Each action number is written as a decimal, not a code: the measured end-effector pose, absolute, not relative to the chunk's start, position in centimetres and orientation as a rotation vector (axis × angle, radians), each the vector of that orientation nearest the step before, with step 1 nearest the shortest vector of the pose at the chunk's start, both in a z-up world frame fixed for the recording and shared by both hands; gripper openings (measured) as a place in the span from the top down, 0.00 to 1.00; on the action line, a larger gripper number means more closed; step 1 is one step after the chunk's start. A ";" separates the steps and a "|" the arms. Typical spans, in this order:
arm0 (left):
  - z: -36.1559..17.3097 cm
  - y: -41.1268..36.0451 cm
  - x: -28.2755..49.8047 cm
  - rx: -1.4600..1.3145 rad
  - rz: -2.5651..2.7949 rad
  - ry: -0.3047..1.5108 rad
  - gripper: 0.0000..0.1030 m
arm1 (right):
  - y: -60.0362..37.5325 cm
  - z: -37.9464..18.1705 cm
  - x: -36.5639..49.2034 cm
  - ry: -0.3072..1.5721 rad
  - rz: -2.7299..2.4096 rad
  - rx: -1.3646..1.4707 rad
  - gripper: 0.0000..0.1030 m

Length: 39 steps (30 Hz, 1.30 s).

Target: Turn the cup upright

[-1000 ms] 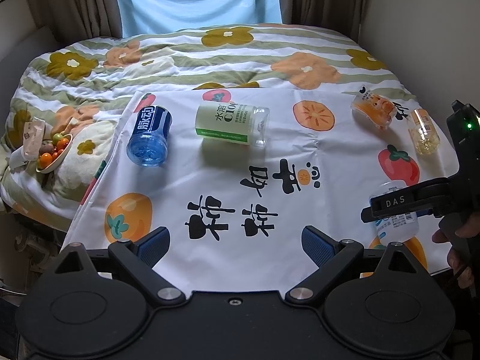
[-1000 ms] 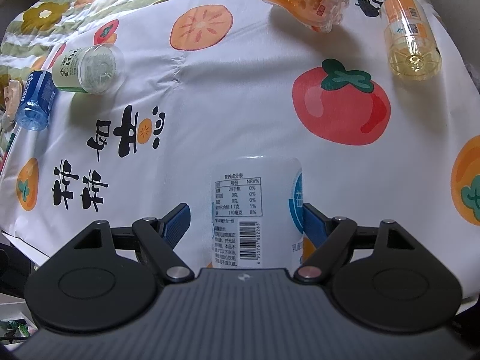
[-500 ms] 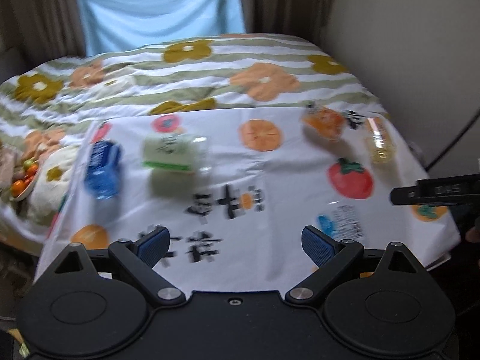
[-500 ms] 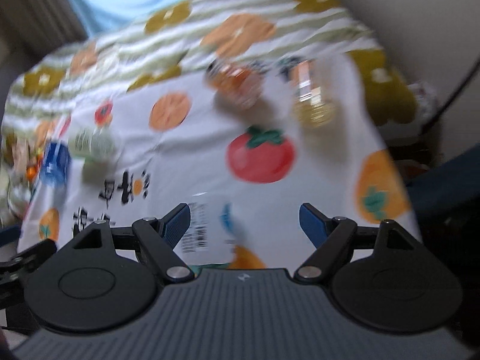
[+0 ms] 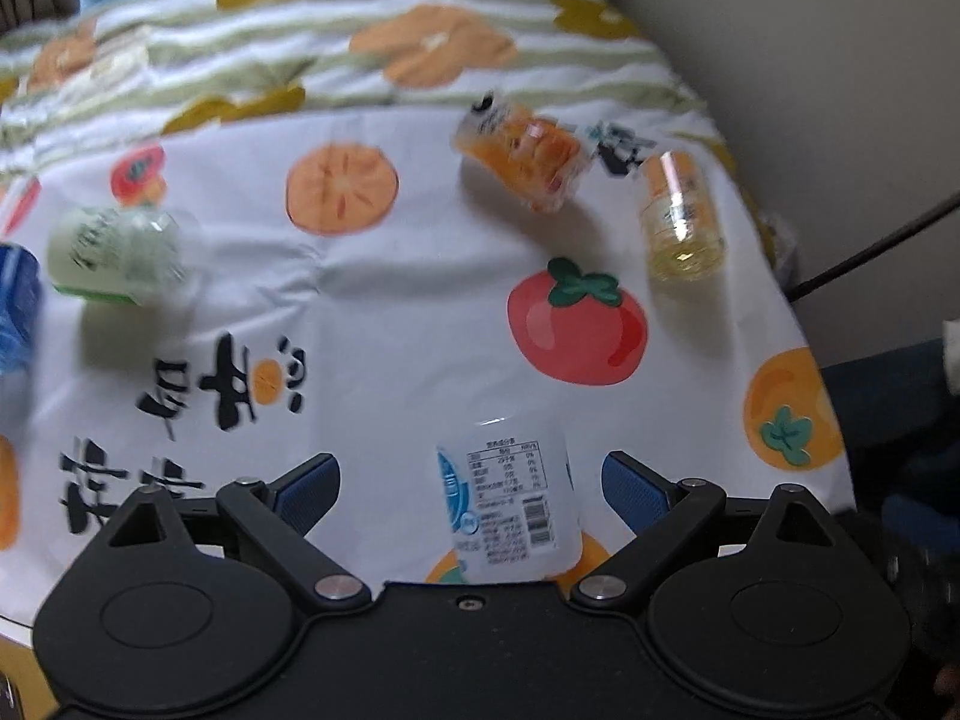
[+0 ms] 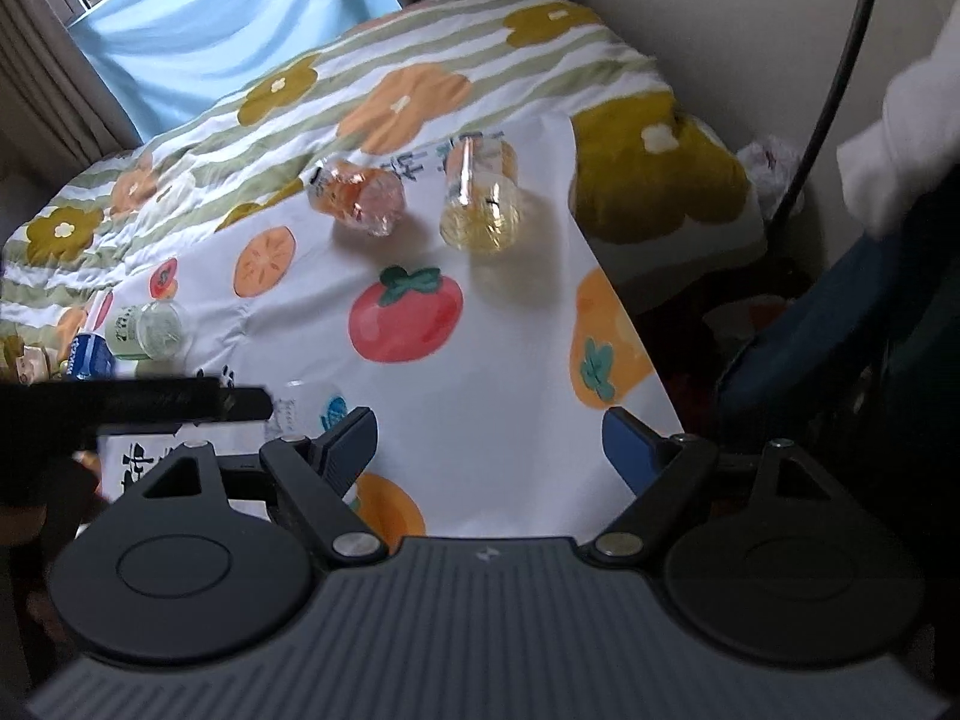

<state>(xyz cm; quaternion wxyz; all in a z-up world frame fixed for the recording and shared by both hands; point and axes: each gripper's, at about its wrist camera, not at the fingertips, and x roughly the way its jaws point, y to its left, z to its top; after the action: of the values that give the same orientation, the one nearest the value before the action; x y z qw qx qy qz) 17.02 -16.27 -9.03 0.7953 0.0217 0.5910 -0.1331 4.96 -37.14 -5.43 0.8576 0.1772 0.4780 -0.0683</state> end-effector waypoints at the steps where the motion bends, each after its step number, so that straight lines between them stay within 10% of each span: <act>1: -9.5 -16.6 17.5 0.042 -0.282 1.290 0.07 | -37.3 -5.8 5.0 1.010 -0.141 0.376 0.06; 18: -14.5 -18.8 21.1 0.037 -0.202 1.456 0.14 | -39.3 -8.9 7.4 1.059 -0.107 0.416 0.06; 24: -15.5 -18.6 21.4 0.000 -0.203 1.496 0.33 | -39.4 -9.4 8.0 1.070 -0.103 0.421 0.06; 39: -11.3 -18.4 19.1 0.098 -0.299 1.267 0.37 | -38.9 -8.9 8.3 1.062 -0.089 0.419 0.06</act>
<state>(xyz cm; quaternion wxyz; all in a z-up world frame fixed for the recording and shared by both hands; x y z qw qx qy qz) 19.13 -18.38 -11.28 0.7944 0.0454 0.5895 -0.1390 8.33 -38.91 -8.94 0.8404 0.1981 0.5026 -0.0422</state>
